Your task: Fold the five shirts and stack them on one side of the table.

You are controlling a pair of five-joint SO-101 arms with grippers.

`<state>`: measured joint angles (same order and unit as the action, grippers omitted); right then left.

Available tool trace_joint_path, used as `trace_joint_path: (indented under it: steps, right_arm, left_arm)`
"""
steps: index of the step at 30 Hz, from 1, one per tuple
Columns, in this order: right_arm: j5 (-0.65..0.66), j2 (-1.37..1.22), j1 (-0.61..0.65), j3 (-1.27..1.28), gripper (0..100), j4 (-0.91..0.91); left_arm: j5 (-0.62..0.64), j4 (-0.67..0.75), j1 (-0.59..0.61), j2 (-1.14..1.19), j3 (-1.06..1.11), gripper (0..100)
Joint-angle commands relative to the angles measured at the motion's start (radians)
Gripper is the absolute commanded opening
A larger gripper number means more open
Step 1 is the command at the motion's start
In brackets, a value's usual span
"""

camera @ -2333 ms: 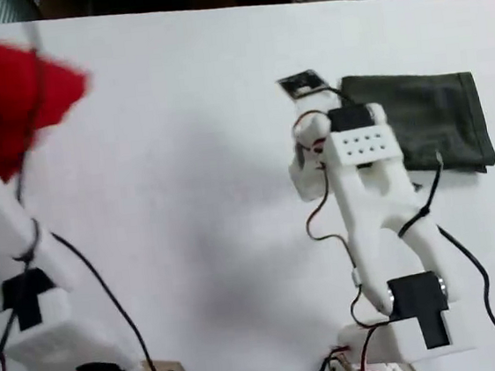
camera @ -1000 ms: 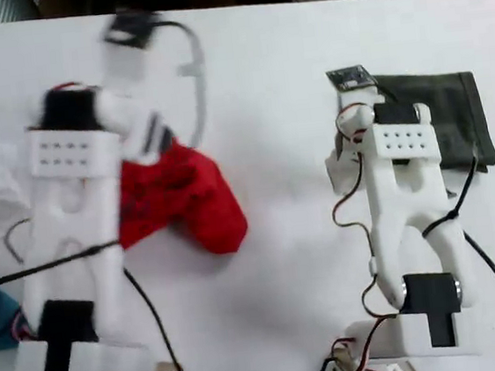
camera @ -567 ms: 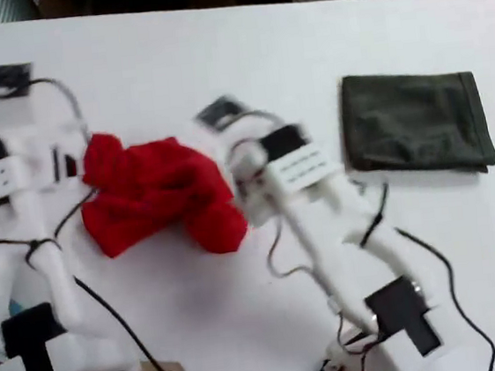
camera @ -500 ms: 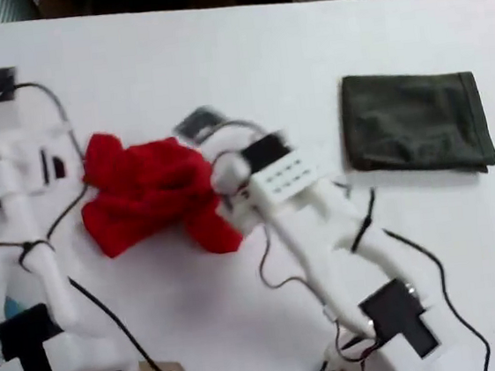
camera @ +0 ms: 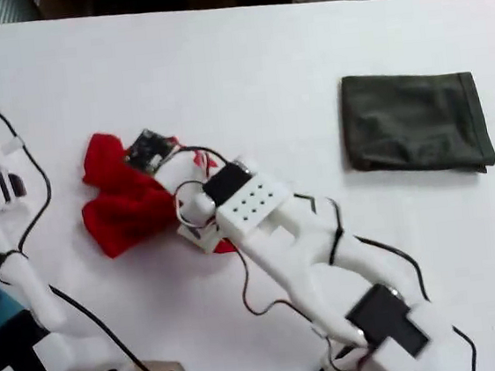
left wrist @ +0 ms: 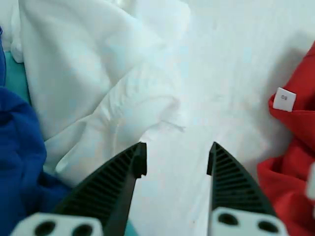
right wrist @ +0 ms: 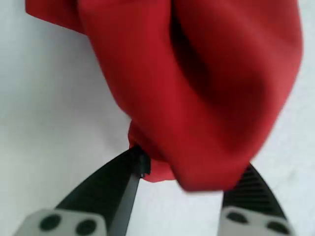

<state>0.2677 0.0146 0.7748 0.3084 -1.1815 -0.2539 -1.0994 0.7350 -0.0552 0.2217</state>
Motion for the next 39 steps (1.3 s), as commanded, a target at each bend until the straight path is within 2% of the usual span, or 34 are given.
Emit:
trace_joint_path:
  steps: [1, 3, 5, 8, 15, 21, 26, 31, 34, 37, 39]
  right_arm:
    - [0.0, -0.094, 0.004, -0.003, 22.8, 0.05]
    - [0.003, -0.157, -0.012, -0.009, 19.3, 0.054]
    - [0.006, -0.197, -0.042, -0.032, 11.7, 0.053]
    - [0.006, -0.203, -0.137, -0.046, 1.5, 0.051]
    - [0.012, -0.111, -0.444, -0.046, 2.0, 0.053]
    - [0.152, 0.016, -0.664, -0.046, 2.0, 0.05]
    - [0.18, 0.076, -0.785, -0.046, 2.0, 0.053]
    - [0.176, 0.079, -0.809, -0.015, 2.1, 0.054]
    - [0.166, 0.082, -0.814, 0.023, 4.6, 0.09]
    - [0.068, 0.088, -0.829, 0.041, 17.0, 0.11]
    - [0.028, 0.09, -0.831, 0.041, 25.5, 0.111]
  left_arm:
    - [-0.011, 0.015, 0.011, -0.04, 0.001, 22]
    - [-0.011, 0.015, 0.011, -0.04, 0.001, 22]
    - [-0.011, 0.015, 0.011, -0.04, 0.001, 22]
    - [-0.011, 0.015, 0.011, -0.038, 0.001, 22]
    - [-0.011, 0.015, 0.006, -0.037, 0.002, 22]
    - [-0.011, 0.015, 0.003, 0.04, 0.001, 22]
    - [-0.009, 0.011, -0.009, 0.204, -0.031, 22]
    - [-0.002, -0.017, -0.092, 0.288, -0.102, 22]
    - [-0.002, -0.087, -0.199, 0.285, -0.168, 22]
    - [-0.002, -0.187, -0.327, 0.293, -0.252, 22]
    - [-0.002, -0.204, -0.4, 0.295, -0.278, 22]
